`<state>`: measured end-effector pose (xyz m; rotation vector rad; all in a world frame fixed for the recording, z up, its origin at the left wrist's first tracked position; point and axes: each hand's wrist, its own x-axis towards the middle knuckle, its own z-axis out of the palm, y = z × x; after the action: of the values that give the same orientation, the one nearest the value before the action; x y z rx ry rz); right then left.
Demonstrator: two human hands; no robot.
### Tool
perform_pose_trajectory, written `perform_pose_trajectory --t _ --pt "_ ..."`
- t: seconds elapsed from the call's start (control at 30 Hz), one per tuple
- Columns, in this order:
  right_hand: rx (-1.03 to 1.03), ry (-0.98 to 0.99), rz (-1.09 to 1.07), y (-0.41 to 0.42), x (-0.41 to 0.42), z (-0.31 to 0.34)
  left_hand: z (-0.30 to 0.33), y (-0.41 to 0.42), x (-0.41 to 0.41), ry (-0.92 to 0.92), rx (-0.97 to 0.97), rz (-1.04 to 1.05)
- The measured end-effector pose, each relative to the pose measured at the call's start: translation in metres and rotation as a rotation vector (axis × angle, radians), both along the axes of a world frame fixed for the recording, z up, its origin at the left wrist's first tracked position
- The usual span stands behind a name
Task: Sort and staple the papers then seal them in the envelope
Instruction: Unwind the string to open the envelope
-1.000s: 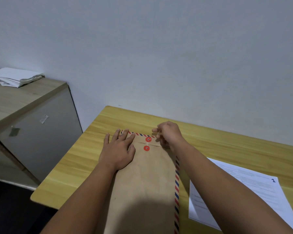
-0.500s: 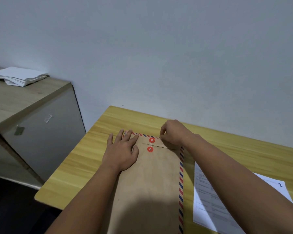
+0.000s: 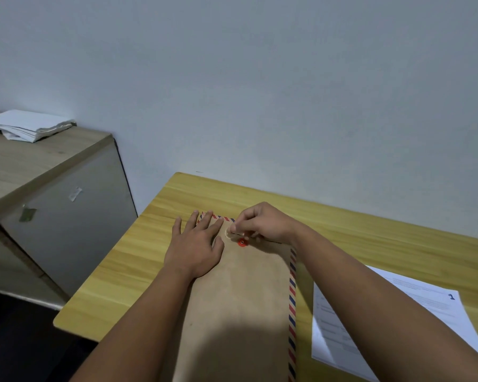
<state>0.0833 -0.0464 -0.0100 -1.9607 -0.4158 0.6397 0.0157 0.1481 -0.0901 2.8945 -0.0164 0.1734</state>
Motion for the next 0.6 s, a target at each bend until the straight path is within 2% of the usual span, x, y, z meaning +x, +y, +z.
perform_pose_trajectory --t 0.1,0.13,0.27,0.37,0.47,0.6 --pt "0.063 0.189 0.01 -0.015 -0.005 -0.001 0.0 0.0 0.0 -0.003 -0.007 0.0" --pt "0.051 0.192 -0.01 -0.019 -0.005 -0.003 0.0 -0.001 0.0 -0.005 -0.009 0.002" --pt "-0.251 -0.173 -0.044 -0.03 0.002 -0.015 -0.001 0.0 0.0 -0.013 -0.009 0.004" --pt "-0.444 -0.334 -0.002 -0.031 -0.001 -0.014 -0.001 -0.001 0.0 -0.012 -0.01 0.008" --pt "-0.52 -0.364 0.069 -0.028 -0.002 -0.013 0.0 -0.001 0.0 -0.005 -0.011 0.008" --pt "-0.481 -0.281 0.176 -0.019 -0.004 -0.013 0.0 0.0 0.0 -0.007 -0.004 0.006"
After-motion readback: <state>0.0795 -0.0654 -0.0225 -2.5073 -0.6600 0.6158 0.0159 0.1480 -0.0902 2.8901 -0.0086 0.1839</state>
